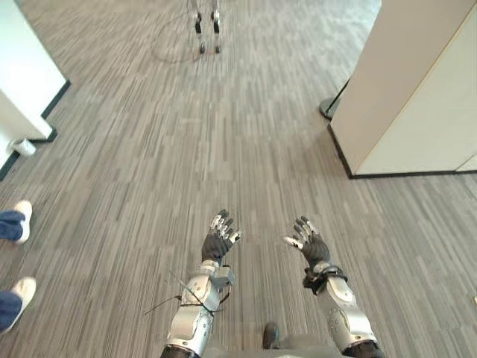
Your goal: Organize washtable
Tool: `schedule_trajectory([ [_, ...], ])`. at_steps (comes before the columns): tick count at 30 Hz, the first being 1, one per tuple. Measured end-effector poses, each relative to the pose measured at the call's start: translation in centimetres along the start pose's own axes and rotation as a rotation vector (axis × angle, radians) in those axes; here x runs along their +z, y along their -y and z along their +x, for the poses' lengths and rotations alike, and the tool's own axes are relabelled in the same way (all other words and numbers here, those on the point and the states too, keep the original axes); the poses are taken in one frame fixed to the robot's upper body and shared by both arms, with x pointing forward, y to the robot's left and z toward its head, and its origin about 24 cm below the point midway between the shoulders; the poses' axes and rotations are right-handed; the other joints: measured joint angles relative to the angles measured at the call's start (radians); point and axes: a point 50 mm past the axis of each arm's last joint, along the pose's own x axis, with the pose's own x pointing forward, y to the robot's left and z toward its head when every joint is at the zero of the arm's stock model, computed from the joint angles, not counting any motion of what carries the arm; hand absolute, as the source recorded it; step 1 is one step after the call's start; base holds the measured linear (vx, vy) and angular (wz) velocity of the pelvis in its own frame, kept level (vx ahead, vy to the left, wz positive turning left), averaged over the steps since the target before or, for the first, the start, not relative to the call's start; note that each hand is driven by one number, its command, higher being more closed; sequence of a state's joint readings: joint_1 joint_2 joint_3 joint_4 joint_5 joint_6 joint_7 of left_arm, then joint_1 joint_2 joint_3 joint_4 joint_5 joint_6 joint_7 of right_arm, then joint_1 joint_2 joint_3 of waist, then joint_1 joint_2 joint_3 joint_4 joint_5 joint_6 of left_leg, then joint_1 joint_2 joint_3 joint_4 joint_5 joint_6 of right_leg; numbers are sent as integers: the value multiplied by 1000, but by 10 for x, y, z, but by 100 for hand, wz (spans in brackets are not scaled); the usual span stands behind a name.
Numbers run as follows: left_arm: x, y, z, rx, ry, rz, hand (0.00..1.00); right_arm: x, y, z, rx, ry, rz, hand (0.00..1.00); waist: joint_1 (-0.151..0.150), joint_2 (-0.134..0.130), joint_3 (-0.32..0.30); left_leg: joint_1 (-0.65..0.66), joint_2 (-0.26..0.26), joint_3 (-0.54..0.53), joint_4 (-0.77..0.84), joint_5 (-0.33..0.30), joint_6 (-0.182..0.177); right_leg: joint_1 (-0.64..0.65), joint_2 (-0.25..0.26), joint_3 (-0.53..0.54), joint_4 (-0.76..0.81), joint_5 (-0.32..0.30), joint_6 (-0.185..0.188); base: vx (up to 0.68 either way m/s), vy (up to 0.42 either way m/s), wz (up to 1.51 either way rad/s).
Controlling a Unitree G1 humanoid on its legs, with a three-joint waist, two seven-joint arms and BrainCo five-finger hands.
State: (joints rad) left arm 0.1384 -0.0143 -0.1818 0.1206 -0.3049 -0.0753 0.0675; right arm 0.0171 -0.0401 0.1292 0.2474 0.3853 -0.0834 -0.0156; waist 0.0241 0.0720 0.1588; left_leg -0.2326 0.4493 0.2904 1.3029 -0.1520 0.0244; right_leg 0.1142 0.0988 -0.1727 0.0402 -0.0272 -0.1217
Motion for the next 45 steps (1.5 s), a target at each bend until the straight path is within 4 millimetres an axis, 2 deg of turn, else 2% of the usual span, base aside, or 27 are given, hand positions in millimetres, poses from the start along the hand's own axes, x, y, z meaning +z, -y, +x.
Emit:
schedule_trajectory([
  [2,3,-16,-6,68,14,-3,0,13,-17,12,70,48,-16,0,33,-17,16,-127,-46,33,-177,-71,-14,84,-46,59,-28,-82,47,541,158,-66],
  [4,3,-28,-14,126,22,-11,0,16,-24,15,102,63,-22,0,52,-30,32,-197,-94,41,-485,-61,-42,137,-90,71,-30,-142,65,579,252,-41],
  [6,13,-42,-30,217,70,-27,0,16,-27,15,131,59,-29,0,72,-21,29,-230,-141,27,-897,27,-171,202,-143,95,-35,-233,103,615,320,-41],
  [8,20,-48,-35,255,104,-29,0,10,-25,15,122,33,-31,0,93,-44,17,-257,-177,3,-798,124,-121,236,-203,107,-4,-273,127,680,383,-41],
  [11,22,-53,-37,262,108,8,0,-1,-33,12,142,-13,-23,0,94,-113,5,-237,-238,42,-649,-27,41,94,-317,103,399,-223,185,795,452,-12],
  [14,30,-46,-28,190,124,73,0,-6,-46,12,175,-24,21,0,71,-129,12,-74,-290,52,-663,-140,58,-95,-346,112,934,-122,282,697,324,8],
  [15,31,-44,-26,173,125,81,0,-9,-48,11,177,-32,30,0,68,-126,14,-20,-297,57,-687,-154,53,-122,-348,96,1012,-131,265,609,191,-14],
  [17,38,-34,-18,110,157,97,0,-14,-54,7,191,-48,41,0,42,-113,21,178,-329,66,-840,-181,39,-253,-354,-26,1138,-179,145,565,143,-9],
  [20,48,-18,-6,24,196,116,0,-15,-49,2,177,-39,58,0,-16,-120,16,291,-364,25,-972,-195,20,-442,-332,-122,954,-211,120,618,65,38],
  [22,49,-6,6,-35,194,129,0,-20,-36,-5,128,-55,70,0,-50,-115,18,348,-369,-19,-1029,-205,-8,-499,-284,-123,549,-157,170,617,-55,93],
  [23,47,1,16,-65,179,139,0,-25,-27,-11,88,-70,78,0,-67,-128,14,410,-387,-56,-1069,-223,-28,-514,-279,-114,177,-25,232,690,-107,78],
  [25,43,3,20,-66,161,143,0,-26,-20,-16,66,-78,75,0,-84,-138,5,512,-397,-80,-1120,-260,-81,-572,-289,-71,80,11,271,755,-172,77],
  [26,42,-1,19,-52,155,144,0,-27,-18,-18,60,-82,74,0,-91,-139,0,549,-390,-100,-1119,-266,-92,-573,-282,-63,96,2,252,859,-259,93],
  [27,37,-3,16,-41,136,144,0,-31,-11,-23,32,-98,77,0,-103,-132,-19,573,-364,-142,-1036,-277,-112,-576,-254,-21,159,58,161,938,-312,71],
  [28,32,-3,14,-25,123,127,0,-30,-5,-23,16,-102,64,0,-103,-95,-39,541,-301,-158,-907,-274,-132,-573,-210,-18,212,136,124,1113,-398,54],
  [29,31,-2,14,-13,119,116,0,-24,3,-21,-12,-82,48,0,-97,-34,-53,434,-214,-153,-662,-184,-174,-571,-169,-36,267,188,99,1081,-391,-10],
  [30,26,-3,14,12,104,96,0,-12,7,-15,-25,-42,26,0,-88,39,-52,341,-122,-136,-460,34,-134,-550,-109,-49,310,118,74,884,-268,-43],
  [31,22,-7,14,38,86,92,0,-7,6,-12,-30,-24,21,0,-81,57,-51,312,-85,-113,-394,201,-126,-526,-81,-37,311,98,70,907,-237,-95],
  [33,18,-12,20,82,53,80,0,9,2,0,-64,37,20,0,-58,63,-32,238,9,-35,-132,156,-44,-397,-20,15,259,62,46,785,-180,-95],
  [34,21,-13,22,95,64,76,0,20,-1,8,-90,89,19,0,-60,33,-5,206,24,15,-53,78,-5,-268,-12,52,181,59,42,772,-154,-73],
  [35,24,-11,22,88,79,69,0,32,-5,11,-82,152,17,0,-61,5,6,172,9,69,-69,16,2,-162,-28,74,118,59,42,748,-125,-62],
  [39,42,-4,25,68,164,51,0,55,-15,15,-34,262,19,0,-56,-17,24,-24,-53,152,-345,-89,-13,11,-73,142,9,-9,19,772,90,-56],
  [41,47,-9,24,98,184,40,0,49,-15,13,-28,238,11,0,-51,-29,40,-134,-126,62,-664,-47,-84,84,-111,147,-7,-97,75,533,232,-34],
  [42,48,-14,20,131,195,25,0,43,-13,10,-29,215,11,0,-43,-13,40,-143,-158,-11,-890,3,-146,115,-125,150,-6,-143,99,455,258,-43],
  [43,49,-16,19,148,199,16,0,39,-10,7,-34,202,9,0,-37,-8,40,-143,-167,-31,-973,14,-165,135,-130,155,-3,-167,124,712,444,-55],
  [44,51,-23,16,184,208,10,0,28,-5,2,-56,158,9,0,-31,-13,37,-142,-185,-62,-953,124,-128,180,-162,172,38,-245,173,596,379,-42],
  [45,50,-26,13,195,208,5,0,23,-3,1,-62,134,10,0,-32,-33,28,-144,-197,-57,-914,137,-109,178,-187,172,70,-264,176,748,453,-55],
])
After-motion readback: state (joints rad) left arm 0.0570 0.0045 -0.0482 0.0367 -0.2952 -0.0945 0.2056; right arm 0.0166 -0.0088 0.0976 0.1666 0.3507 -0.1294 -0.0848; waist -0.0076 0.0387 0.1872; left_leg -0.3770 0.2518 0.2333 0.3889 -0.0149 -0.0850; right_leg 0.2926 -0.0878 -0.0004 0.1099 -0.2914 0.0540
